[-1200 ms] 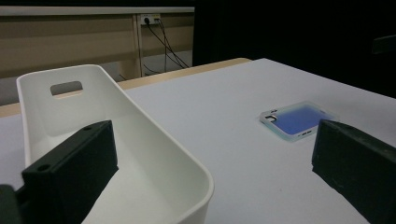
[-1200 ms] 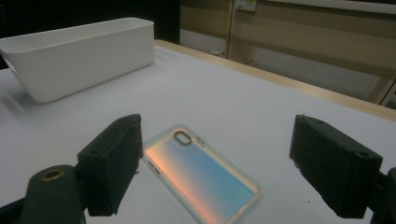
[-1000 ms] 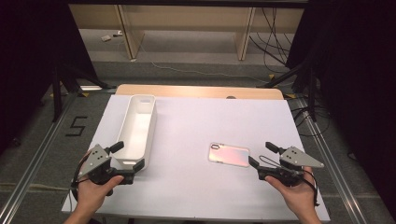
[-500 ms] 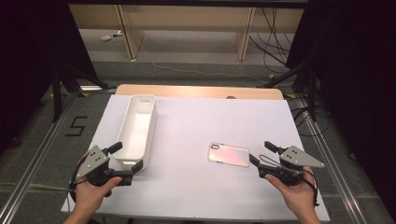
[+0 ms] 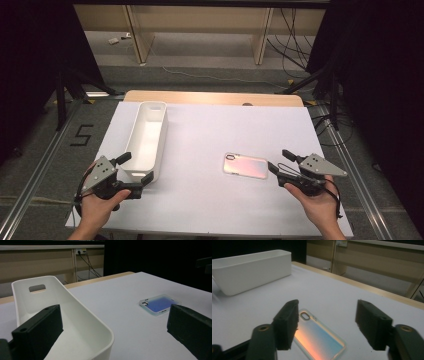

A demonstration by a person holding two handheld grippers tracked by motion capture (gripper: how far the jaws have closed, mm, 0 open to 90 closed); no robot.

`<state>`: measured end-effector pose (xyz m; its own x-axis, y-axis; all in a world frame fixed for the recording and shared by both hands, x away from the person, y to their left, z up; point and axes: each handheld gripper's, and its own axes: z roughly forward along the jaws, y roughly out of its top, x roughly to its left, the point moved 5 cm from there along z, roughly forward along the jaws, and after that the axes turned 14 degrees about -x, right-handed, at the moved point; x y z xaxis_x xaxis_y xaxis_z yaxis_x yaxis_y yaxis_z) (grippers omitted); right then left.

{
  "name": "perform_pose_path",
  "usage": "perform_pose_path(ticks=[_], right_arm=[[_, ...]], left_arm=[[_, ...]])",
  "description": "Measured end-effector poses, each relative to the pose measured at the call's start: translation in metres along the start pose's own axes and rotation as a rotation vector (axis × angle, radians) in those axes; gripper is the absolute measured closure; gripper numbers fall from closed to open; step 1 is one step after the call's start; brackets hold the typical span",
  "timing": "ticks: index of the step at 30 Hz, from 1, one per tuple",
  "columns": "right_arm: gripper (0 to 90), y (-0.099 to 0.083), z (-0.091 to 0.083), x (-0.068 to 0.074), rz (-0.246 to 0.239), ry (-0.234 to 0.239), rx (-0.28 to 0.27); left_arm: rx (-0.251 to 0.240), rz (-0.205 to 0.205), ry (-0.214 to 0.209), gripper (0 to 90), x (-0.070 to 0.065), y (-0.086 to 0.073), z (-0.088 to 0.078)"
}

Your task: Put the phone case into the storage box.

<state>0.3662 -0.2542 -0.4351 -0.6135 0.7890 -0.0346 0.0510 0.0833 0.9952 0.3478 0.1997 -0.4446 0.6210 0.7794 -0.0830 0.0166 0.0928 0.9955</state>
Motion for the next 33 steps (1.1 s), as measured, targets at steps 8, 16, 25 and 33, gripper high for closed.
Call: perform_pose_path(ticks=[8,16,25,33], right_arm=[[90.0,0.004,0.005,-0.002,-0.041,0.004,0.089],[90.0,0.002,0.040,-0.006,-0.023,0.023,0.233],[90.0,0.006,0.093,-0.007,0.038,0.041,0.321],[90.0,-0.007,0.146,0.003,0.087,0.040,0.422]], left_arm=[[0.000,0.002,-0.002,0.0,0.000,0.000,0.000],[0.008,0.007,0.002,0.0,0.000,0.000,0.000],[0.008,0.001,0.006,0.0,0.001,0.000,-0.001],[0.005,-0.002,0.010,0.0,0.001,0.000,-0.003]])
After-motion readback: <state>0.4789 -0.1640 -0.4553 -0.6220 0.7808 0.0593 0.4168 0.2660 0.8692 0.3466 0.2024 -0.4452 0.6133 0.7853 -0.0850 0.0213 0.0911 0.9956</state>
